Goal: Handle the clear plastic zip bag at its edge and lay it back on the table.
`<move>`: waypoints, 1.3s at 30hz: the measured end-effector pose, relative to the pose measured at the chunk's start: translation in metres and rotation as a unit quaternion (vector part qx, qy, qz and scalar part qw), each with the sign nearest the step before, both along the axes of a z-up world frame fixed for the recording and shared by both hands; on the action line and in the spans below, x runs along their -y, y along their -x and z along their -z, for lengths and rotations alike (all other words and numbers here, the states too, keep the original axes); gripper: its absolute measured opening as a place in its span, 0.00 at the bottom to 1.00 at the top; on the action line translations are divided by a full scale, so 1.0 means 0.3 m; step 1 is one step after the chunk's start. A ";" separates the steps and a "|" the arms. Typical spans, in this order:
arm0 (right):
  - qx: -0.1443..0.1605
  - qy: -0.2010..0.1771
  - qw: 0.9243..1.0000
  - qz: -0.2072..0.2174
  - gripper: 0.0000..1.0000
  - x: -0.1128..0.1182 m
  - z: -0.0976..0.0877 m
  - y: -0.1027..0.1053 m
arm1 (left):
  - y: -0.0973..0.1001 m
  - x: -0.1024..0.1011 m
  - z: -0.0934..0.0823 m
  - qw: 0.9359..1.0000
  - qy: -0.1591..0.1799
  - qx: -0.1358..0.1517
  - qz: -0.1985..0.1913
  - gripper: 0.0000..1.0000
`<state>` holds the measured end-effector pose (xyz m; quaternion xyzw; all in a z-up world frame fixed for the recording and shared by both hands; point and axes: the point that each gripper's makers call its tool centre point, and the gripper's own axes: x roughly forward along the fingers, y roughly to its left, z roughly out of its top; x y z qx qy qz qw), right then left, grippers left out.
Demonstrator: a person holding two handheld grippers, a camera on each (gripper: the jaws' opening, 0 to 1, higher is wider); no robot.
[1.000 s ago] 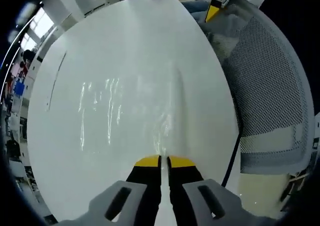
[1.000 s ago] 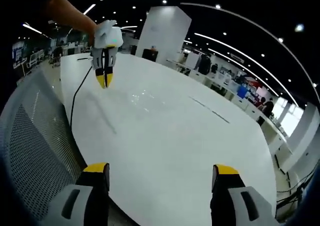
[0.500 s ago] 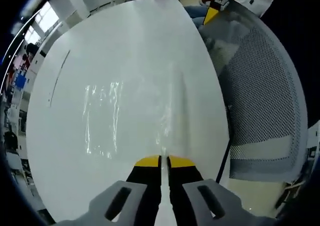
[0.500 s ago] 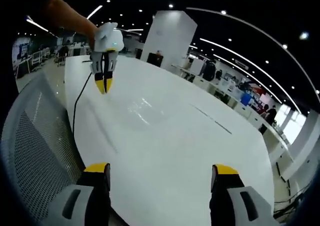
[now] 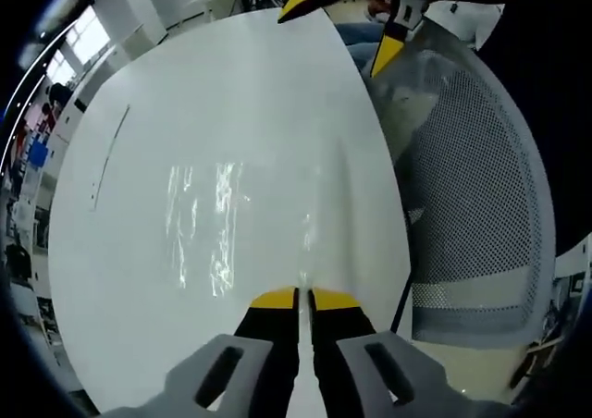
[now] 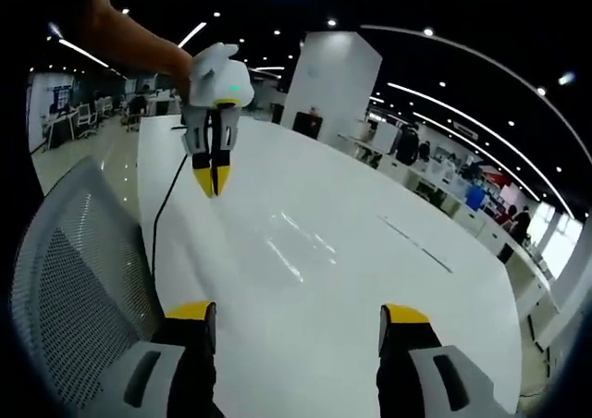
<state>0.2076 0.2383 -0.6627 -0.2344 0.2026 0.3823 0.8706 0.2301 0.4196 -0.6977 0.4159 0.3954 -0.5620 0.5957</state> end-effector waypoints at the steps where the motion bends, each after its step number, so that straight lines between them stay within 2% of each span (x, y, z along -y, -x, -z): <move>1: -0.004 -0.004 1.000 -0.004 0.69 -0.013 0.000 0.000 | 0.002 0.004 -0.004 1.000 0.002 0.000 -0.001 0.00; 15: -0.020 -0.013 0.999 -0.048 0.52 -0.125 -0.001 0.015 | 0.038 0.033 -0.033 1.000 0.003 -0.016 -0.016 0.00; 24: -0.031 -0.007 0.997 -0.069 0.41 -0.163 0.008 0.024 | 0.051 0.055 -0.051 1.000 0.010 -0.016 -0.020 0.00; 39: -0.034 -0.002 0.995 -0.096 0.31 -0.227 0.007 0.034 | 0.076 0.110 -0.077 0.999 0.024 -0.017 -0.018 0.00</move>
